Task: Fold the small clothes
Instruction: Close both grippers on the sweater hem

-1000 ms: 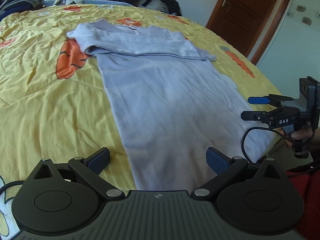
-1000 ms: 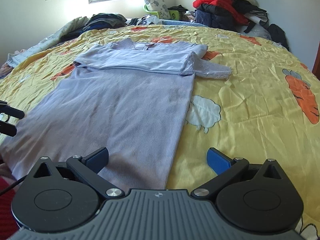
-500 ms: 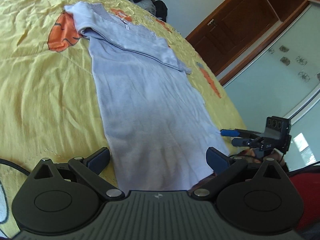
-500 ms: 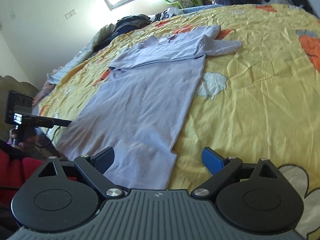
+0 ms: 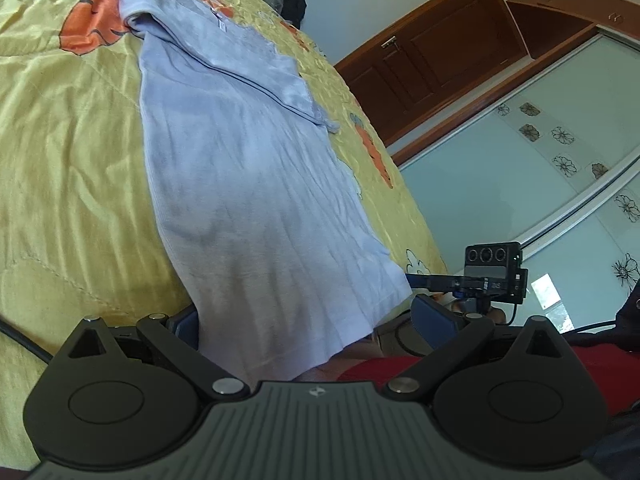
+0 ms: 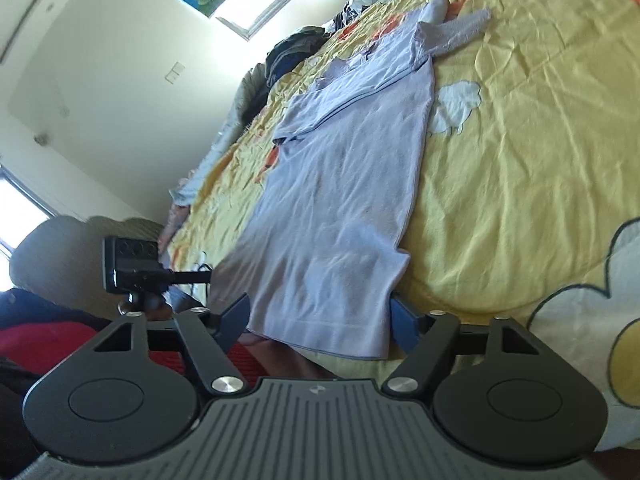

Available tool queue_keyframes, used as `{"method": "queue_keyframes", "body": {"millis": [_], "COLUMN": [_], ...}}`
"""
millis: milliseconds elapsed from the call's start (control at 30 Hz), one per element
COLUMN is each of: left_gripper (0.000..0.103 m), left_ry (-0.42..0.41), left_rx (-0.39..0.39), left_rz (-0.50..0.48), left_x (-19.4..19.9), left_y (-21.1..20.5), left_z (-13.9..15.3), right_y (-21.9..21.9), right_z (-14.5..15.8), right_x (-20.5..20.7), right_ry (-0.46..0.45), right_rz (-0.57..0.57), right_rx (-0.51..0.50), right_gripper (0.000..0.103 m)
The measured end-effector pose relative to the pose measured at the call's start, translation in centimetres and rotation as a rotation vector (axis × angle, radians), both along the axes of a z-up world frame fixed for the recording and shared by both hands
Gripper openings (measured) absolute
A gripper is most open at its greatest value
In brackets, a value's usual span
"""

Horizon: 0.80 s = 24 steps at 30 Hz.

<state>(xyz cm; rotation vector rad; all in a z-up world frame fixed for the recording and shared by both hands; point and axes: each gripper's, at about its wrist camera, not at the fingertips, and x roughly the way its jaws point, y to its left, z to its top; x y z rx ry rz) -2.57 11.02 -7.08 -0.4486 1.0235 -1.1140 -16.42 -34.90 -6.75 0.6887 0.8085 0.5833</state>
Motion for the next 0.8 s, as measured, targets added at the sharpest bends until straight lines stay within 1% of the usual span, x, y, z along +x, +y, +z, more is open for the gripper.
{"method": "queue_keyframes", "body": {"millis": [33,67,100,133,167,200,233,267,300,400,467,500,533,600,667,800], "left_gripper": [0.101,0.098,0.095,0.089,0.080,0.074,0.063,0.057,0.055,0.040,0.023,0.019,0.012,0.009,0.006,0.005], "left_ry": [-0.001,-0.002,-0.003,-0.002,0.003,0.014,0.027,0.038,0.043,0.039,0.048,0.055,0.058,0.048,0.019,-0.039], "left_rx": [-0.001,0.000,0.003,0.006,0.009,0.015,0.018,0.018,0.017,0.044,0.059,0.067,0.077,0.082,0.100,0.135], "left_rz": [-0.002,-0.003,-0.001,0.002,0.003,0.002,0.001,-0.001,0.002,0.012,0.019,0.025,0.031,0.038,0.039,0.030], "left_x": [-0.1,-0.1,-0.1,-0.1,-0.1,0.0,0.1,0.1,0.1,0.0,0.0,0.1,0.1,-0.1,-0.4,-1.0], "left_y": [-0.1,-0.1,-0.1,-0.1,0.0,0.0,0.0,0.1,0.2,0.2,0.2,0.2,0.2,0.3,0.1,-0.6], "left_z": [0.0,0.0,0.0,-0.1,-0.2,-0.3,-0.5,-0.7,-0.9,-0.9,-1.2,-1.3,-1.4,-1.4,-1.2,-0.6], "right_y": [0.1,0.2,0.3,0.3,0.3,0.3,0.2,0.2,0.3,0.3,0.5,0.5,0.5,0.5,0.6,1.4], "right_z": [-0.2,-0.4,-0.7,-1.0,-1.3,-1.6,-1.9,-2.0,-2.1,-2.1,-2.1,-2.1,-2.2,-2.2,-2.2,-1.5], "right_x": [0.2,0.3,0.5,0.6,0.8,0.9,0.9,0.8,0.8,0.5,0.4,0.3,0.3,0.4,0.5,0.6], "right_ry": [0.007,0.014,0.024,0.036,0.046,0.055,0.061,0.062,0.062,0.066,0.068,0.071,0.077,0.089,0.097,0.077], "right_rz": [0.000,-0.002,-0.006,-0.012,-0.021,-0.028,-0.035,-0.035,-0.035,-0.031,-0.026,-0.028,-0.035,-0.051,-0.062,-0.053], "right_rx": [0.008,0.014,0.017,0.021,0.021,0.024,0.030,0.035,0.034,0.031,0.025,0.027,0.031,0.036,0.035,-0.013], "right_gripper": [0.058,0.054,0.042,0.031,0.026,0.019,0.016,0.015,0.014,0.013,0.012,0.011,0.009,0.008,0.008,0.009]}}
